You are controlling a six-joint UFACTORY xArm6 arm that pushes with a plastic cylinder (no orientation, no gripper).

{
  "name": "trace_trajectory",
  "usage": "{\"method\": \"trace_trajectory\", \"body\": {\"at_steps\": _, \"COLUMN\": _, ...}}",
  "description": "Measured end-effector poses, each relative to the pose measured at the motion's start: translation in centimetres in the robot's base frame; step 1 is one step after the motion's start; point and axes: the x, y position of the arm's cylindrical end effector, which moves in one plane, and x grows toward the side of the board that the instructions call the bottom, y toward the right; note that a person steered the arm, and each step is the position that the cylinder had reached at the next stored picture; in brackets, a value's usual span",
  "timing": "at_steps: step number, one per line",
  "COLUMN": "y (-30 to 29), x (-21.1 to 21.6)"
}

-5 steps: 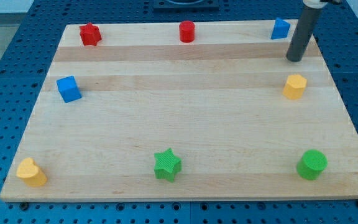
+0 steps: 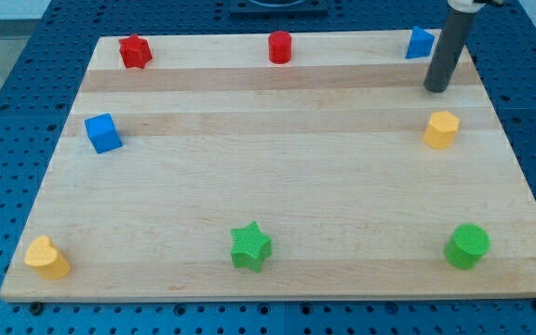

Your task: Move your arm towards the center of the board

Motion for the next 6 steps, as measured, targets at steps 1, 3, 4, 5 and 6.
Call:
{"method": "trace_trajectory", "body": {"at_steps": 1, "y": -1.2, "x": 0.0}}
{"method": "trace_trajectory", "body": {"at_steps": 3, "y": -4.9, "x": 0.0}}
{"method": "trace_trajectory", "body": {"at_steps": 4, "y": -8.5, "x": 0.0}}
{"method": "trace_trajectory", "body": {"at_steps": 5, "y": -11.8, "x": 0.6}}
{"method": "trace_trajectory", "body": {"at_steps": 6, "y": -14.9, "x": 2.7}}
